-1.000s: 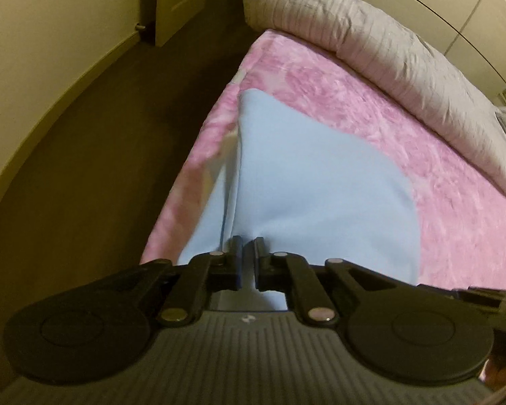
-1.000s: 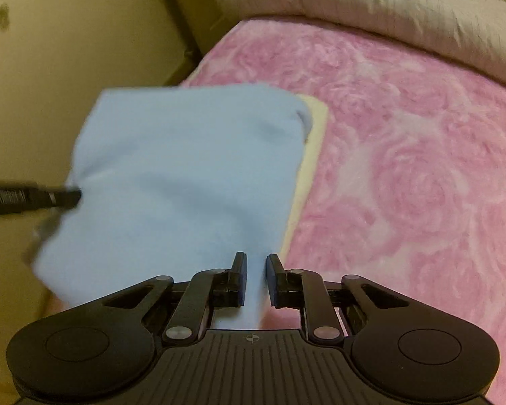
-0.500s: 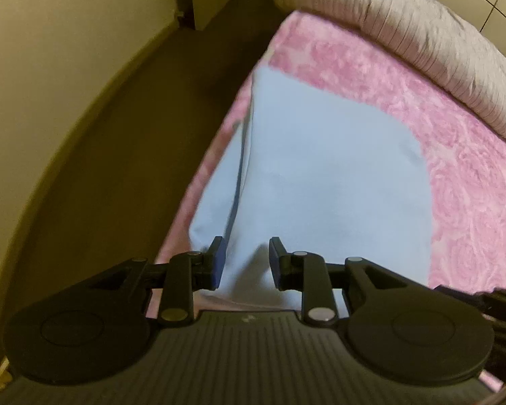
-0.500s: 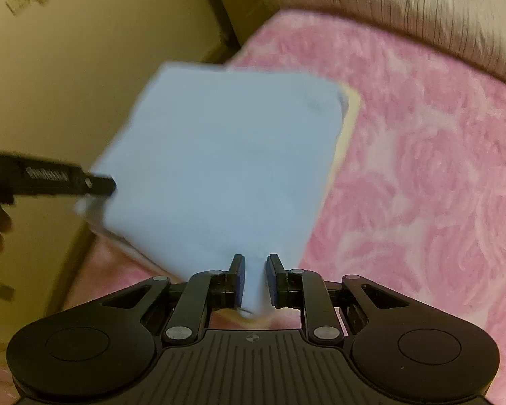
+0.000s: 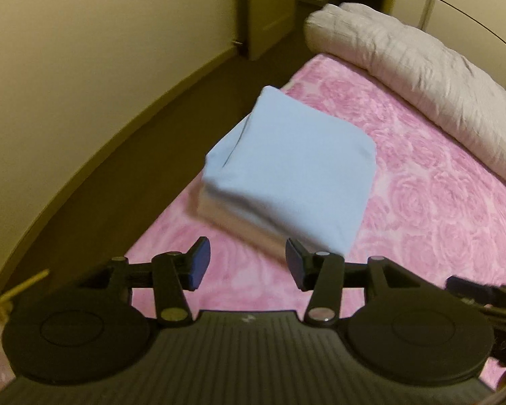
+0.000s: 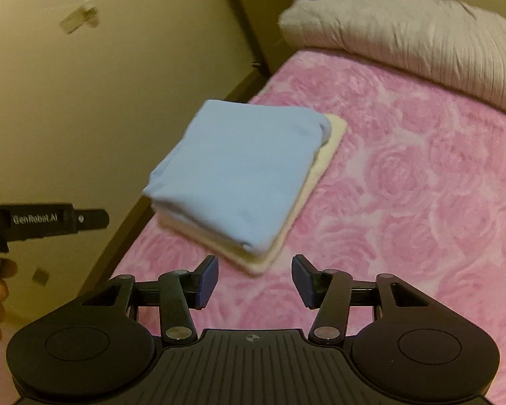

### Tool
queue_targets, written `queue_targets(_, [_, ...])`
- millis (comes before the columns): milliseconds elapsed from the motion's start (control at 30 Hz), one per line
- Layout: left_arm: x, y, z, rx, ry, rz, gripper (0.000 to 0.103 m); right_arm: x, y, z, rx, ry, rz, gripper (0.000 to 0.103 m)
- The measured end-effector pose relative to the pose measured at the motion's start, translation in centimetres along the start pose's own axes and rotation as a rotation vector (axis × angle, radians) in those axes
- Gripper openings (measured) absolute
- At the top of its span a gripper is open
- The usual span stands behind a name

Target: Fold clothes

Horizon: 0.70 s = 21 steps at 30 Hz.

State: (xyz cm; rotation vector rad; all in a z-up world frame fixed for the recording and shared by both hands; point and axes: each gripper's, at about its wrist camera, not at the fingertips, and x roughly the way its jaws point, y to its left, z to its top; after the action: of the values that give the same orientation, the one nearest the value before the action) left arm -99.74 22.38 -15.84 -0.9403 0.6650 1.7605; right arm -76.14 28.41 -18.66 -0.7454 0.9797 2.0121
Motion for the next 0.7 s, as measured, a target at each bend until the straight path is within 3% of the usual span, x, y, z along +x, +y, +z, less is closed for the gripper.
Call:
queue_targets(100, [-4.4,-2.4,-2.3,-0.038,-0.034,0.039,0.052,-3.8,-0.9,-0.6,-0.074,-0.002,0.006,0.052])
queue_targets(167, [-7.7,-4.2,-4.0,-0.067,-0.068,0.083,0.064,-6.4,-1.5,-1.4,-0.119,-0.006,0.008,0.052])
queue_targets(233, [-10.2,-6.3,-5.5,-0.102,-0.099,0.11,0.067,-9.0,-2.0,-2.3,-0.158,-0.011,0.012,0.052])
queue_targets(333, [-13.8,-9.3,-7.7,-0.153,-0.143,0.147,0.068,-12.4,-3.2,-3.5,-0.196,-0.017,0.006,0.052])
queue_targets(467, [-17.6,-13.2,-10.4,-0.174,-0.147,0.116,0.067,-16.8,-4.7,-4.7,-0.256,-0.043,-0.015,0.052])
queue_targets(700, [-21.4,-19.0,-13.8,-0.13,-0.148,0.13,0.066,-22.7,-9.2,-5.8,-0.174,-0.078,0.085,0.053])
